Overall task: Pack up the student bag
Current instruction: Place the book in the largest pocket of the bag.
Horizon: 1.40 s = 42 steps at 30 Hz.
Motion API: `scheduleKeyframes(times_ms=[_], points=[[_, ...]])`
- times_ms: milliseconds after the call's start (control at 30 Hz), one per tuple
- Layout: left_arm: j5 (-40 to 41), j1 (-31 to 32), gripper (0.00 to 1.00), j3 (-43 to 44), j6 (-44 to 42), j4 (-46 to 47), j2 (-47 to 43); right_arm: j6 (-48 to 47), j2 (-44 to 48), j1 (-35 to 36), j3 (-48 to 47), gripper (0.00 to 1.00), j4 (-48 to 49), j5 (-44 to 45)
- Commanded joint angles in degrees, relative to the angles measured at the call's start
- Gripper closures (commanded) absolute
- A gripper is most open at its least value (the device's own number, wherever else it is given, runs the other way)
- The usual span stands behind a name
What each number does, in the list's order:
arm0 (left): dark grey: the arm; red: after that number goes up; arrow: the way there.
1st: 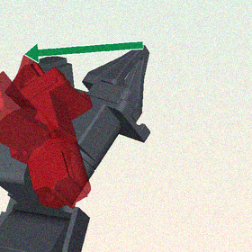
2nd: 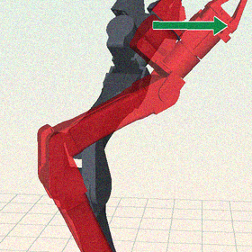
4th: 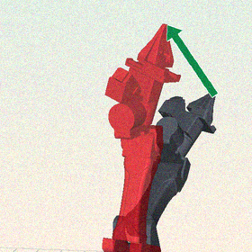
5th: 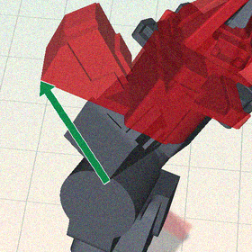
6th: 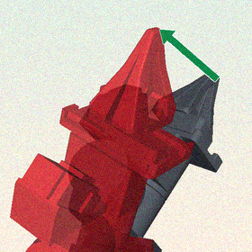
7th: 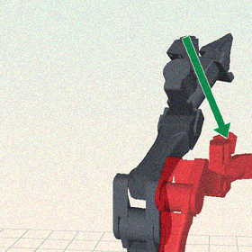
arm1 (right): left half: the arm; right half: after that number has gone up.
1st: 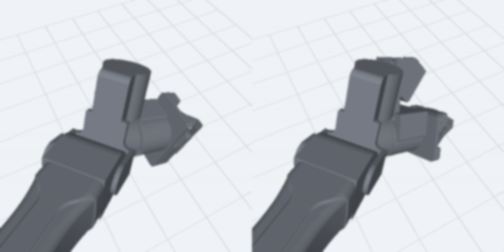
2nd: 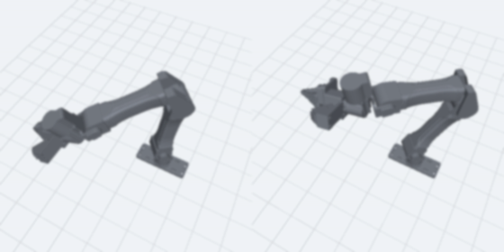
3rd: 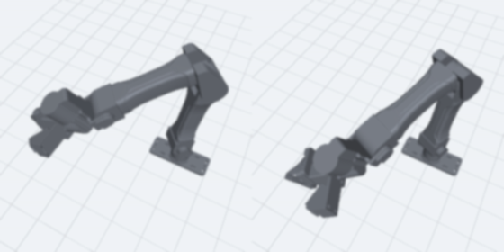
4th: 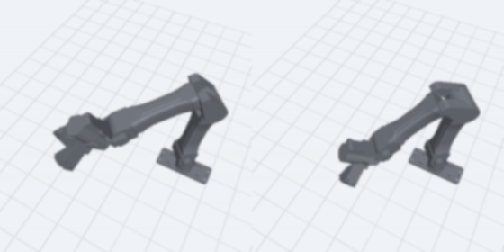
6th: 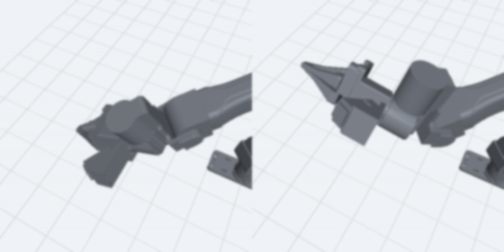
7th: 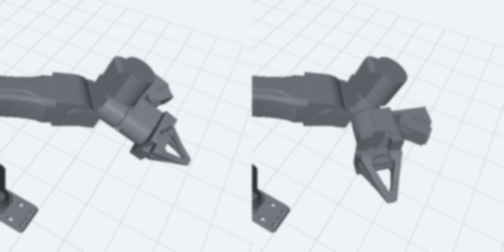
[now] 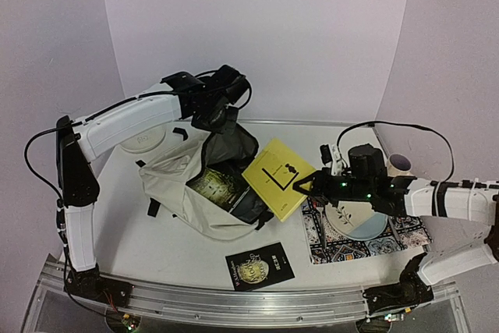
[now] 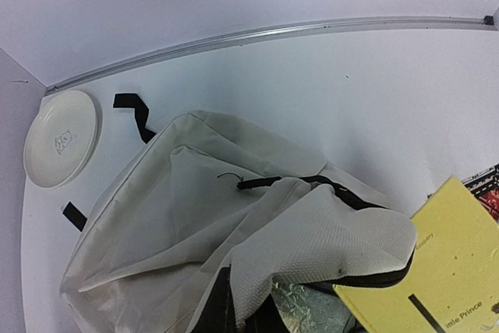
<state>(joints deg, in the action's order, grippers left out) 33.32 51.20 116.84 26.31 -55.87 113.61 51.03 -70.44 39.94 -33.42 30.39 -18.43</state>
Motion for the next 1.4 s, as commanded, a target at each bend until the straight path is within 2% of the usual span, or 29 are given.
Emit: scheduleKeyframes(times_ms=[0, 167, 500, 1000, 1267, 1367], points=[[-4.4, -1.9, 1.00, 3.3, -0.8, 7.0, -0.3, 1.7, 0.7, 0.5, -4.5, 1.00, 11.1, -5.1], [-7.4, -1.9, 1.00, 1.8, 0.0, 8.8, -1.8, 3.1, -0.7, 0.7, -5.1, 1.00, 12.6, -7.5], [-13.4, -1.9, 1.00, -5.0, 1.6, 13.8, -7.7, 6.3, -11.6, 5.3, -9.7, 1.00, 19.1, -10.1], [-32.1, -1.7, 1.00, -21.3, 2.1, 28.0, -18.7, 13.7, -31.9, 6.8, -21.6, 1.00, 23.6, -12.0], [-35.6, -1.5, 1.00, -28.5, 2.9, 30.5, -24.1, 13.0, -42.2, 6.8, -34.2, 0.99, 18.2, -11.2], [-35.2, -1.4, 1.00, -30.4, 3.2, 31.1, -25.9, 11.5, -44.8, 6.9, -38.0, 0.90, 14.2, -9.3]])
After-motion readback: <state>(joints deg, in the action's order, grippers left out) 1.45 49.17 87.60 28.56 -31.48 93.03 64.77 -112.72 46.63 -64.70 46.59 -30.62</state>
